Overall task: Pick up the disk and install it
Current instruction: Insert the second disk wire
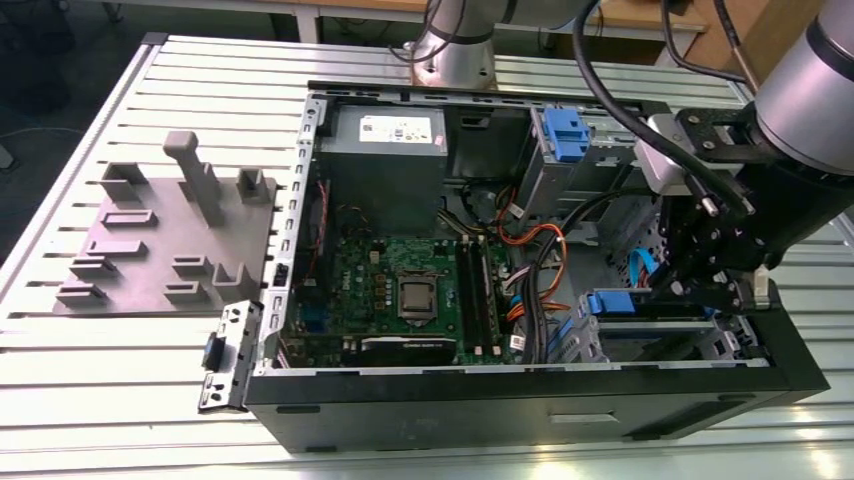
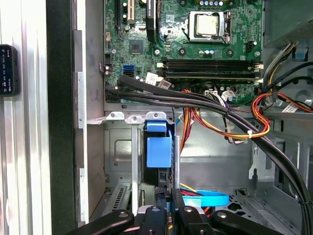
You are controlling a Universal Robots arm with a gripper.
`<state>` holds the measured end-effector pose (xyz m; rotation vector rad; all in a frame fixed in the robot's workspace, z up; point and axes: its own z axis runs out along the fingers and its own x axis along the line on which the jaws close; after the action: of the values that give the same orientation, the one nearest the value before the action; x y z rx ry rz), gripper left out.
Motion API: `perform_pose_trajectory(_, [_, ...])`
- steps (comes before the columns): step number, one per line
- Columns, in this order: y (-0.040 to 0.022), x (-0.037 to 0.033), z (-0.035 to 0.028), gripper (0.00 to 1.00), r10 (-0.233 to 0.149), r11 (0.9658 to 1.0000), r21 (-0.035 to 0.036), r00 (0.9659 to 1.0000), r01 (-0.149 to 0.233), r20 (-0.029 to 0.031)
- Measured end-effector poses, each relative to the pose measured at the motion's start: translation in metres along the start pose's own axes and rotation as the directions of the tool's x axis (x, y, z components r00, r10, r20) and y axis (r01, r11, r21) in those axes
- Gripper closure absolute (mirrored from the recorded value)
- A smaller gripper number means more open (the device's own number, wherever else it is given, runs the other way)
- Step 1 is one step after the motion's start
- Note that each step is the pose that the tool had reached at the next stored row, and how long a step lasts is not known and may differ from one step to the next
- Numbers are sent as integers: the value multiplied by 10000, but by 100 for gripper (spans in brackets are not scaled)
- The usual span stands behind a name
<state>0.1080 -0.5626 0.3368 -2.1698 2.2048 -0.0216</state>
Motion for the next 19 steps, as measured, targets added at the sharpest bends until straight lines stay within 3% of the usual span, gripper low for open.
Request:
perform_pose_trajectory(7, [0, 16, 14, 84, 9, 10000, -3, 9998, -9, 198])
perform_pose_trajectory(19, [3, 31, 75, 84, 9, 10000, -4, 9998, -9, 212])
